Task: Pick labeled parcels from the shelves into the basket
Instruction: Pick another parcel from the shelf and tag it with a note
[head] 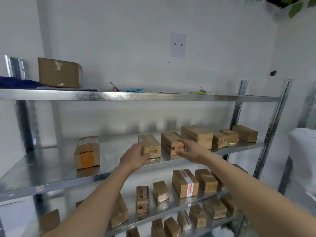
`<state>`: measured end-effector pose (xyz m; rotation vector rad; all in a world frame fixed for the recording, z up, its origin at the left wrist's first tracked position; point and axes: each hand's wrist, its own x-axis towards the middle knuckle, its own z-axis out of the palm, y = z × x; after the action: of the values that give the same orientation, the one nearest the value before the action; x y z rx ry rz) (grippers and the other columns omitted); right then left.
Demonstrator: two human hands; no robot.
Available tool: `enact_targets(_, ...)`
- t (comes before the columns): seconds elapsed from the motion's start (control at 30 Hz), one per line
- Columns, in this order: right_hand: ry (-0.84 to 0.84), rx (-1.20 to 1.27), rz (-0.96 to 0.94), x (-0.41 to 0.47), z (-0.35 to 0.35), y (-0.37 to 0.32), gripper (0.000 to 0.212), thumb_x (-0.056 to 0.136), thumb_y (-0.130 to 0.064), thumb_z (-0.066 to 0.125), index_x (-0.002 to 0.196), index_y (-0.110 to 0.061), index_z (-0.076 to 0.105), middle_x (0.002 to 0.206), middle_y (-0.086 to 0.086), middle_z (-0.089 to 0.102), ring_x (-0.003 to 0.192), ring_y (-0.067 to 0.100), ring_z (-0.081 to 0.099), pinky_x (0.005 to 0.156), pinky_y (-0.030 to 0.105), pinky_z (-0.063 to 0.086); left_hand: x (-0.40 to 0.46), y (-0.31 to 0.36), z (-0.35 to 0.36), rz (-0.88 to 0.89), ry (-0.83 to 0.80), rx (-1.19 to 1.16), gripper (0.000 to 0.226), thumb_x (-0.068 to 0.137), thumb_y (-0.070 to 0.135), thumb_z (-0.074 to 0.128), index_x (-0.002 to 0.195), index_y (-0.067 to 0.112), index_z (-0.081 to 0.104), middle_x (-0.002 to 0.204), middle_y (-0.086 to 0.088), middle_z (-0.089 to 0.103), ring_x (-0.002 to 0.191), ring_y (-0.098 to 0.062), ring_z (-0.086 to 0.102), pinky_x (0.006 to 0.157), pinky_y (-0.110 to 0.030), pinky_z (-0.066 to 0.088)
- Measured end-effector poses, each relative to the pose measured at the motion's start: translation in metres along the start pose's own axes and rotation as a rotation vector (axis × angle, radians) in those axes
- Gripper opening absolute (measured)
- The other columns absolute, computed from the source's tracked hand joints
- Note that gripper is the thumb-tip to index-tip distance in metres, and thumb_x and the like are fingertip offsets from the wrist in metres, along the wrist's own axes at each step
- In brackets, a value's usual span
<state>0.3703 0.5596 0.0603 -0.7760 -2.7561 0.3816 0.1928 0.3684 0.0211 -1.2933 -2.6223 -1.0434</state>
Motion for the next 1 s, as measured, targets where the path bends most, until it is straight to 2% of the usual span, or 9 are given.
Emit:
enact_targets(0.1,-0.020,0.014,-0.063,0.047,0.006,0.000,0.066,0.099,-0.049,0.060,0.157,-0.035,0.033,0.163,-0.003,0.035,0.145,0.021,0.040,0.115,0.041,0.037,0.045,-0.018,0.011,-0.032,-0.026,-0.021,0.065,0.095,0.048,0.054,0.153,0.034,0.027,0.151,0.000,0.041,0.134,-0.022,0.044,0.098,-0.035,0.040)
enact_targets(0.23,-0.049,0.079,-0.117,0.102,0.022,0.001,0.055,0.099,-0.043,0.061,0.148,-0.023,0.046,0.152,0.003,0.048,0.135,0.024,0.048,0.111,0.042,0.042,0.091,-0.038,0.026,-0.066,-0.032,0.030,0.067,0.095,0.054,0.050,0.154,0.035,0.025,0.155,-0.001,0.037,0.136,-0.024,0.042,0.103,-0.038,0.041)
enact_targets(0.4,-0.107,0.104,-0.091,0.163,0.055,0.012,0.068,0.095,-0.056,0.060,0.154,-0.033,0.037,0.157,-0.001,0.043,0.142,0.024,0.042,0.116,0.045,0.037,0.126,-0.057,0.046,-0.119,-0.057,0.025,0.069,0.096,0.058,0.047,0.156,0.036,0.020,0.158,0.001,0.032,0.140,-0.022,0.037,0.104,-0.036,0.037)
enact_targets(0.63,-0.220,0.221,-0.072,0.223,0.106,0.023,0.070,0.098,-0.053,0.057,0.159,-0.037,0.027,0.159,0.006,0.040,0.142,0.030,0.043,0.115,0.045,0.038,0.163,-0.079,0.083,-0.173,-0.033,-0.060,0.065,0.095,0.061,0.046,0.153,0.037,0.028,0.158,0.004,0.033,0.142,-0.020,0.036,0.111,-0.039,0.034)
enact_targets(0.8,-0.278,0.268,-0.101,0.255,0.133,0.028,0.065,0.102,-0.049,0.051,0.160,-0.031,0.027,0.160,0.005,0.041,0.142,0.028,0.044,0.113,0.039,0.037,0.183,-0.088,0.107,-0.238,-0.056,-0.166,0.070,0.092,0.061,0.051,0.153,0.038,0.027,0.158,0.005,0.033,0.143,-0.021,0.035,0.113,-0.039,0.032)
enact_targets(0.9,-0.290,0.340,-0.131,0.267,0.143,0.032,0.068,0.102,-0.056,0.047,0.160,-0.027,0.028,0.158,0.005,0.043,0.142,0.027,0.045,0.114,0.039,0.036,0.194,-0.093,0.118,-0.285,-0.057,-0.261,0.072,0.090,0.060,0.056,0.153,0.038,0.029,0.158,0.005,0.034,0.142,-0.022,0.037,0.115,-0.041,0.034)
enact_targets(1.0,-0.280,0.453,-0.132,0.271,0.151,0.037,0.069,0.101,-0.060,0.047,0.158,-0.026,0.031,0.157,0.003,0.045,0.140,0.024,0.046,0.115,0.036,0.037,0.202,-0.094,0.126,-0.330,-0.058,-0.375,0.070,0.091,0.055,0.058,0.153,0.035,0.031,0.156,0.004,0.037,0.140,-0.020,0.039,0.114,-0.038,0.035)
